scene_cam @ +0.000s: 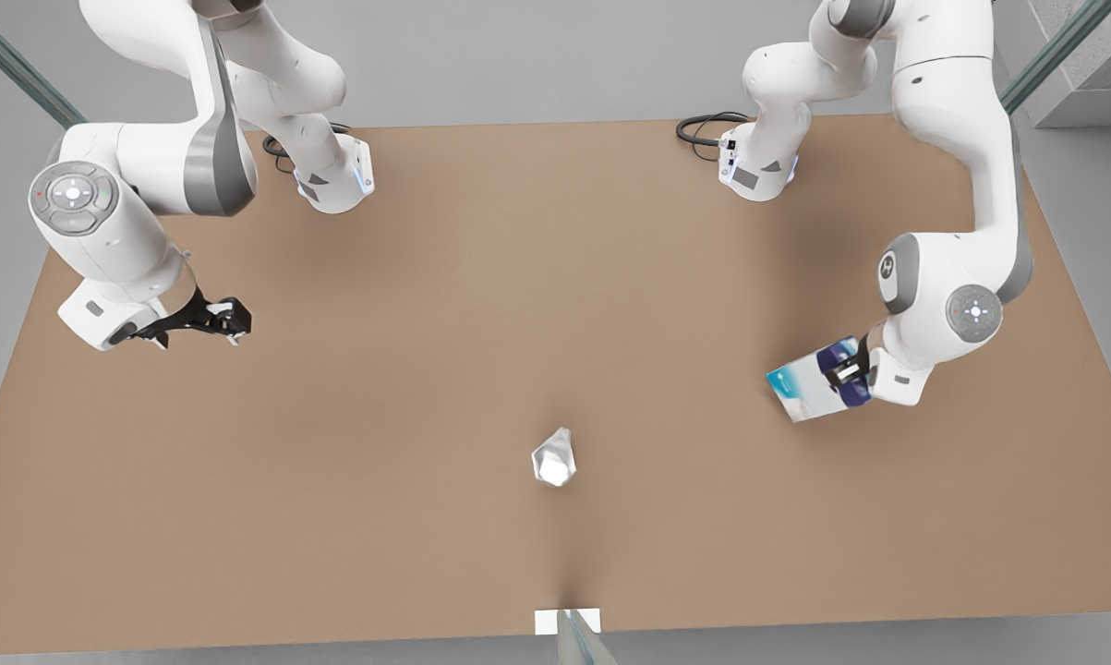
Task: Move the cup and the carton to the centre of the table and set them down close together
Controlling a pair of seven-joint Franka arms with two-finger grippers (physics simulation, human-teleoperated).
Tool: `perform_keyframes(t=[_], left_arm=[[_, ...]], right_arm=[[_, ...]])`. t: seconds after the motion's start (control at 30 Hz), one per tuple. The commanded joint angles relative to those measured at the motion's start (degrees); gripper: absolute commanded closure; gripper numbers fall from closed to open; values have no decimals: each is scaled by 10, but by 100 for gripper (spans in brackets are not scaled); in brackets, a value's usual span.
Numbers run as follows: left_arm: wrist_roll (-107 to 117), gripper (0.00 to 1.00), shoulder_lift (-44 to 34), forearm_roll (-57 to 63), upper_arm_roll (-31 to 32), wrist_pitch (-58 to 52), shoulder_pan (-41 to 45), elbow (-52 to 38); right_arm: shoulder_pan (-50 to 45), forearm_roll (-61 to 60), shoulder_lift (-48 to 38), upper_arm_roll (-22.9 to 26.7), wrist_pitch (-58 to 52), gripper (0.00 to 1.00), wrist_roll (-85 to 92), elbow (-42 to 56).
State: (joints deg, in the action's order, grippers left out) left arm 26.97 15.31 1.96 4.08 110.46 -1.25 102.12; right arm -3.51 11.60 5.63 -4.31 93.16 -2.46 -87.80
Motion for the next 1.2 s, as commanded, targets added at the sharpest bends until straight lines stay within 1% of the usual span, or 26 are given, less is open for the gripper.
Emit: perform_keyframes(t=[0.0, 0.07, 0.13, 0.17, 0.23, 0.33, 0.4, 0.5, 0.53, 0.57, 0.6, 0.63, 0.73, 0.83, 0.9, 0.93, 0.97, 1.0, 1.03, 1.07, 1.17], left_arm=[[-10, 73, -1, -39, 8, -2, 0, -4], [-49, 73, -7, 15, 55, -11, -1, -31], [-133, 73, -11, 38, 79, -13, -1, -44], [-165, 72, -11, 76, 110, -31, -2, -59], [-217, 72, -16, 154, 186, -31, -5, -59], [-317, 71, -30, 238, 268, -30, -3, -53], [-449, 71, -32, 251, 322, -29, -6, -46], [-471, 70, -20, 277, 394, -29, 1, -18], [-469, 70, -3, 277, 400, -30, 22, -17], [-468, 68, 18, 277, 400, -23, 31, -18], [-462, 67, 30, 277, 403, -22, 48, -20], [-460, 67, 58, 270, 403, -15, 65, -32], [-451, 67, 83, 234, 405, 30, 88, -43], [-451, 67, 111, 210, 400, 27, 129, -101], [-453, 67, 126, 212, 395, 28, 138, -118], [-458, 67, 148, 218, 394, 30, 140, -132], [-461, 67, 161, 219, 386, 29, 145, -145], [-465, 67, 175, 219, 331, 32, 193, -166], [-477, 67, 183, 227, 327, 37, 194, -168], [-523, 66, 187, 240, 288, 38, 218, -181], [-558, 66, 193, 244, 278, 56, 224, -180]], right_arm=[[-1, 0, 0, 0, 0, 0, 0, 0], [0, 0, -1, 0, 0, 0, 0, 0], [0, -1, -1, 0, -1, 0, 0, 0], [0, 0, -1, 0, -2, 0, 0, 0], [0, 0, -1, 0, -2, 0, 0, 0], [0, 0, -1, 0, -2, 0, 0, 0], [0, -1, 0, 0, -1, 0, 0, 0], [0, 0, 0, 0, -1, 0, 0, 0], [0, 0, 0, 0, -1, 0, 0, 0], [0, 0, 0, 0, -1, 0, 0, 0], [0, -1, 0, 0, -1, 0, 0, 0], [0, 0, 0, 0, -1, 0, 0, 0], [0, 0, 0, 0, 0, 0, 0, 0], [0, 0, 0, 0, 0, 0, 0, 0], [0, 0, -1, 0, -1, 0, 0, 0], [0, 0, -1, 0, -2, 0, 0, 0], [0, 0, -1, 0, -2, 0, 0, 0], [0, -1, -1, 0, -1, 0, 0, 0], [0, 0, 0, 0, -1, 0, 0, 0], [0, 0, 0, 0, -1, 0, 0, 0], [0, 0, 0, 0, 0, 0, 0, 0]])
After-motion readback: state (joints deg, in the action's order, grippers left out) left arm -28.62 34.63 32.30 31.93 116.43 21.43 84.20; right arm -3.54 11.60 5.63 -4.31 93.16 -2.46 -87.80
